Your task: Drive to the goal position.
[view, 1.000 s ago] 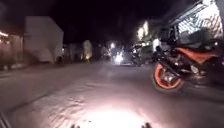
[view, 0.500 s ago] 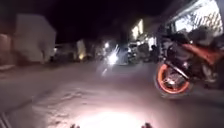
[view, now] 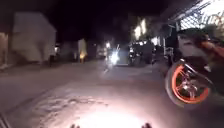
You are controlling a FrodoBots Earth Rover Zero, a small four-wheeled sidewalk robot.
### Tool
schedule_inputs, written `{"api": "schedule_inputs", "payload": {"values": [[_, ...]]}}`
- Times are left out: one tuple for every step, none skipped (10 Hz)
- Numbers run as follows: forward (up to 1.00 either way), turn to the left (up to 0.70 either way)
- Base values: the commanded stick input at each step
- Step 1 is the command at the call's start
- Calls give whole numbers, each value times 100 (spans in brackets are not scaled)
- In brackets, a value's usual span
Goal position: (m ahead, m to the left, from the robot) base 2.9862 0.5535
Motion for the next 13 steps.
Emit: {"api": "schedule_inputs", "payload": {"values": [[85, 0], [85, 0], [85, 0], [85, 0], [85, 0], [85, 0], [85, -26], [85, -34], [85, -34], [85, -34], [85, -34], [85, 0], [85, 0]]}}
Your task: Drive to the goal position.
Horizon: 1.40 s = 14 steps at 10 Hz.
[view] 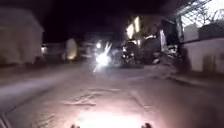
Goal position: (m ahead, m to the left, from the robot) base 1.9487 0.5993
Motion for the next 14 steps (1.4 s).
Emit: {"api": "schedule_inputs", "payload": {"values": [[85, 0], [85, 0], [85, -6], [85, -26], [85, -34], [85, -34], [85, 0], [85, 0], [85, 0], [85, 0], [85, 0], [85, 0], [85, 0], [85, 0]]}}
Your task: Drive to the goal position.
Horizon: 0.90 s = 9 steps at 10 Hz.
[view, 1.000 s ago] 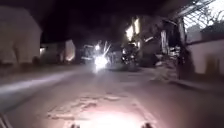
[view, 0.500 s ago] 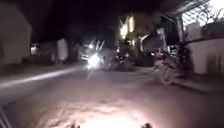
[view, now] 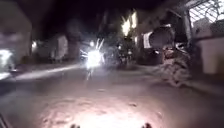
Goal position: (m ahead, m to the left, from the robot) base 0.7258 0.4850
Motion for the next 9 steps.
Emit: {"api": "schedule_inputs", "payload": {"values": [[85, 0], [85, 0], [85, 0], [85, 0], [85, 0], [85, 0], [85, 0], [85, 0], [85, 0]]}}
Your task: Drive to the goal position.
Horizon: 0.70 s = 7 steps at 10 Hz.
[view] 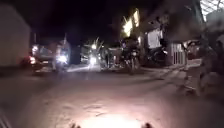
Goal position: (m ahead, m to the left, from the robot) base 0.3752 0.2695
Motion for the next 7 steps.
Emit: {"api": "schedule_inputs", "payload": {"values": [[85, 0], [85, 0], [85, 0], [85, 0], [85, 0], [85, 0], [85, 23]]}}
